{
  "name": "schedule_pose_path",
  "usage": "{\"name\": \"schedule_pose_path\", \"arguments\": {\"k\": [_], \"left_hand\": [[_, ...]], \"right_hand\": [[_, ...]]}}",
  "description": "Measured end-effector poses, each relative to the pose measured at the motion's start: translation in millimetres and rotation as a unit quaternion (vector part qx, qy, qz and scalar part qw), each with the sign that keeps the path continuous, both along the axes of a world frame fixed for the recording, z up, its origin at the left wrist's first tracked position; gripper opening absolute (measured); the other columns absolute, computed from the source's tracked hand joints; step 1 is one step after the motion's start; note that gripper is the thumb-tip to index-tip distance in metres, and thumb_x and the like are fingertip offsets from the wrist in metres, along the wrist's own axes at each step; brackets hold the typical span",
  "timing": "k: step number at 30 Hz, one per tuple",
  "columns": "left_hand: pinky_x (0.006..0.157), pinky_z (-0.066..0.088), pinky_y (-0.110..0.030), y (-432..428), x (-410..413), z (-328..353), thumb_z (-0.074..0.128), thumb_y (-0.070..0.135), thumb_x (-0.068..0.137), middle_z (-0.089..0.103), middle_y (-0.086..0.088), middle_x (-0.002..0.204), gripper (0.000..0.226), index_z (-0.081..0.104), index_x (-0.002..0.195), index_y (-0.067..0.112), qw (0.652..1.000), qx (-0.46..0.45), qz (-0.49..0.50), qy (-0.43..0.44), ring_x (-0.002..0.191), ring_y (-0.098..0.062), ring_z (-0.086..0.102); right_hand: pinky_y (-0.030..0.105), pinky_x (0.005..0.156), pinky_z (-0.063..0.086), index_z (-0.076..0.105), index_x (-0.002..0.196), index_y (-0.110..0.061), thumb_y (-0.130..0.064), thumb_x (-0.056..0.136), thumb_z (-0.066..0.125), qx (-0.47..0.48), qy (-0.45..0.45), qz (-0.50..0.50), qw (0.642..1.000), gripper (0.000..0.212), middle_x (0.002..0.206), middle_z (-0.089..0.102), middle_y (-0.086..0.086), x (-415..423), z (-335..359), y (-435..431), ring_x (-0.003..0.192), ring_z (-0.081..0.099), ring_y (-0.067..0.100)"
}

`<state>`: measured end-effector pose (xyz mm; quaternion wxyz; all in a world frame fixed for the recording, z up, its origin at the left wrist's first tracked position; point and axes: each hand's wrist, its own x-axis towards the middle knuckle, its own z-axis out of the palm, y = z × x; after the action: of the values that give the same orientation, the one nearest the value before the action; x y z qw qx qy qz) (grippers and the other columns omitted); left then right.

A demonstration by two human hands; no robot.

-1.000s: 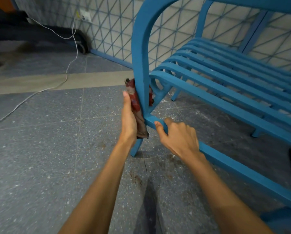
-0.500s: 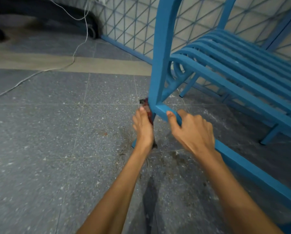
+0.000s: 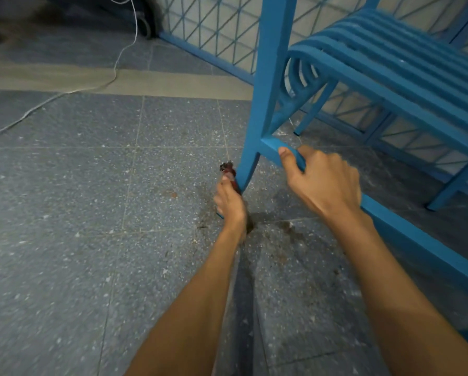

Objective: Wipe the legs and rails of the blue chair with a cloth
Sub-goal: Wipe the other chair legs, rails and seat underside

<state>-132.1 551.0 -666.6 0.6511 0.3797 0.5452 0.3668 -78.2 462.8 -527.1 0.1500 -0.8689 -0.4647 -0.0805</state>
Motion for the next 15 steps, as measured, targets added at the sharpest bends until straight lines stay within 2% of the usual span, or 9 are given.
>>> {"name": "schedule_pose_path", "arguments": {"k": [2, 3, 5, 6, 8, 11, 13, 15], "left_hand": [[0.105, 0.036, -0.051, 3.3, -0.1, 1.5, 0.027, 0.058, 0.090, 0.044, -0.009, 0.128, 0.055, 0.052, 0.114, 0.017, 0.995, -0.093, 0.016, -0.014, 0.116, -0.029, 0.046], [0.104, 0.037, -0.051, 1.1, 0.6, 12.6, 0.028, 0.056, 0.092, 0.043, -0.008, 0.127, 0.045, 0.051, 0.106, 0.019, 0.994, -0.105, 0.014, -0.029, 0.115, -0.028, 0.045], [0.105, 0.036, -0.049, -2.9, 6.2, 39.3, 0.029, 0.052, 0.095, 0.041, -0.005, 0.124, 0.031, 0.047, 0.095, 0.027, 0.995, -0.064, 0.014, -0.073, 0.114, -0.024, 0.044], [0.105, 0.036, -0.048, -7.2, 10.2, 50.4, 0.029, 0.051, 0.097, 0.039, -0.003, 0.123, 0.030, 0.048, 0.097, 0.028, 0.995, -0.031, 0.014, -0.095, 0.116, -0.022, 0.042], [0.105, 0.037, -0.046, -11.8, 15.6, 67.9, 0.029, 0.050, 0.098, 0.034, 0.002, 0.126, 0.032, 0.050, 0.112, 0.031, 0.989, 0.015, 0.015, -0.149, 0.122, -0.021, 0.038], [0.106, 0.037, -0.042, -10.4, 20.9, 73.8, 0.032, 0.053, 0.097, 0.031, 0.000, 0.132, 0.038, 0.049, 0.126, 0.036, 0.986, -0.012, 0.038, -0.164, 0.126, -0.020, 0.037], [0.104, 0.038, -0.034, -9.1, 23.5, 74.5, 0.035, 0.049, 0.097, 0.031, -0.004, 0.135, 0.038, 0.048, 0.131, 0.037, 0.984, -0.035, 0.080, -0.157, 0.126, -0.020, 0.038], [0.103, 0.036, -0.035, -6.1, 22.2, 68.2, 0.036, 0.051, 0.096, 0.030, -0.006, 0.137, 0.040, 0.046, 0.132, 0.039, 0.983, -0.059, 0.089, -0.148, 0.126, -0.023, 0.038]], "right_hand": [[0.037, 0.066, 0.030, 0.060, 0.101, -0.015, -0.055, 0.096, 0.026, -0.007, 0.002, 0.001, 1.000, 0.053, 0.076, 0.053, 0.008, -1.6, 0.8, -0.1, 0.077, 0.054, 0.034], [0.037, 0.066, 0.029, 0.060, 0.102, -0.015, -0.055, 0.096, 0.026, -0.008, 0.002, -0.001, 1.000, 0.052, 0.075, 0.052, 0.007, -2.1, 1.5, -0.8, 0.074, 0.051, 0.033], [0.036, 0.066, 0.028, 0.060, 0.102, -0.015, -0.054, 0.097, 0.027, -0.008, -0.004, -0.004, 1.000, 0.051, 0.077, 0.055, 0.011, -2.5, 2.1, -0.3, 0.078, 0.054, 0.036], [0.036, 0.065, 0.028, 0.060, 0.101, -0.015, -0.054, 0.097, 0.027, -0.007, -0.008, -0.007, 1.000, 0.051, 0.077, 0.056, 0.011, -2.8, 1.7, -1.4, 0.081, 0.056, 0.037], [0.036, 0.064, 0.029, 0.059, 0.096, -0.014, -0.054, 0.096, 0.026, -0.005, -0.017, -0.011, 1.000, 0.051, 0.071, 0.049, 0.005, -3.7, 0.2, 0.3, 0.074, 0.053, 0.034], [0.035, 0.063, 0.028, 0.057, 0.090, -0.015, -0.053, 0.096, 0.027, -0.005, -0.013, -0.028, 0.999, 0.049, 0.069, 0.047, 0.005, -5.7, -0.2, 2.1, 0.067, 0.040, 0.026], [0.036, 0.064, 0.028, 0.058, 0.090, -0.015, -0.053, 0.096, 0.028, -0.002, -0.003, -0.035, 0.999, 0.049, 0.070, 0.047, 0.006, -5.8, 0.7, 3.1, 0.068, 0.039, 0.025], [0.036, 0.065, 0.028, 0.060, 0.094, -0.014, -0.053, 0.096, 0.029, -0.001, 0.004, -0.037, 0.999, 0.050, 0.070, 0.045, 0.005, -5.8, 1.5, 4.3, 0.069, 0.039, 0.025]]}}
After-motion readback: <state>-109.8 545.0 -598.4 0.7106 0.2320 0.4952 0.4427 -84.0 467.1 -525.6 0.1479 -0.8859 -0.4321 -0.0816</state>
